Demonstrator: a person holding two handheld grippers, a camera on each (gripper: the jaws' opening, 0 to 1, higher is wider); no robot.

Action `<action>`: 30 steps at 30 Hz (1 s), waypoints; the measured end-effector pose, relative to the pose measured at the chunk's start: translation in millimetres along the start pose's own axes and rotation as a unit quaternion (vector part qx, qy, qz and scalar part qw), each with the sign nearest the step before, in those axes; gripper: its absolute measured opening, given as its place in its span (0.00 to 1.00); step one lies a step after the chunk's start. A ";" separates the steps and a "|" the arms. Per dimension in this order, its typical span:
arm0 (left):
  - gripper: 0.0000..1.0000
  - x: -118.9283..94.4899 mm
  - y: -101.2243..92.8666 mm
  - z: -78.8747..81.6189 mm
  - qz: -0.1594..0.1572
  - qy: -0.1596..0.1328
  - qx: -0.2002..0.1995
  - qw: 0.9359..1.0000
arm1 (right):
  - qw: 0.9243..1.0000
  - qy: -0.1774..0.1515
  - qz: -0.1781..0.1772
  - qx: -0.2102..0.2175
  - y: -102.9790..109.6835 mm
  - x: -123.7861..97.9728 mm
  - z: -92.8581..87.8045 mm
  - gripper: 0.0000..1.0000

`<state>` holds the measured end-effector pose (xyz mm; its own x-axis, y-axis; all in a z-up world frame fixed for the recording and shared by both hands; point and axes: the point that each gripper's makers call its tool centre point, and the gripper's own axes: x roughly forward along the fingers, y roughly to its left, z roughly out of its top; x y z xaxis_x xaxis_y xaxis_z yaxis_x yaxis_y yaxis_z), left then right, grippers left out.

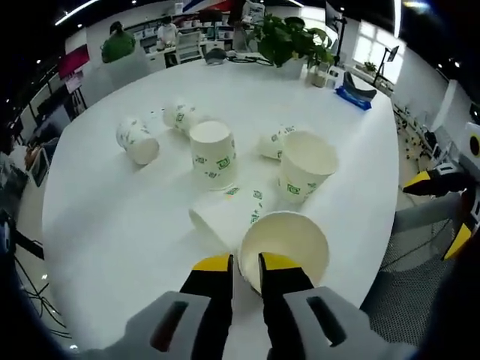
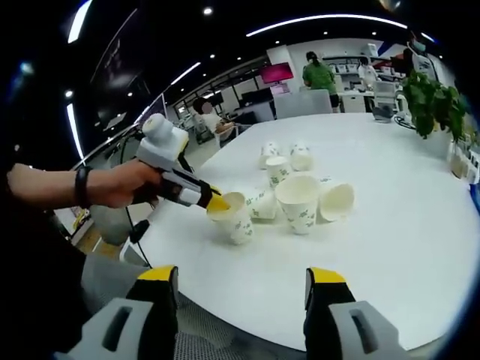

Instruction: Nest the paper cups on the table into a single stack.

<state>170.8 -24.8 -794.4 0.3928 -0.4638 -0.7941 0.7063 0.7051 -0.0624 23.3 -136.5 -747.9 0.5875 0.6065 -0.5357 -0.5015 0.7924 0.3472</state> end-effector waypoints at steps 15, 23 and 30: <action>0.36 -21.4 9.6 25.4 0.005 -0.095 -0.028 0.995 | 0.999 0.022 0.007 -0.026 1.2 12.6 11.6 0.69; 0.45 -26.8 8.9 27.0 0.018 -0.102 0.050 0.993 | 1.000 0.003 -0.007 -0.027 -5.1 15.1 24.3 0.69; 0.47 -29.5 10.5 26.2 0.009 -0.105 0.031 0.994 | 0.998 0.016 -0.024 -0.053 -5.0 8.3 21.0 0.69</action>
<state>182.1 -17.7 -755.8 0.5148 -0.5576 -0.6512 0.7308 0.6826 -0.0066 44.1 -134.1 -737.9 0.5927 0.5644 -0.5746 -0.5393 0.8080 0.2373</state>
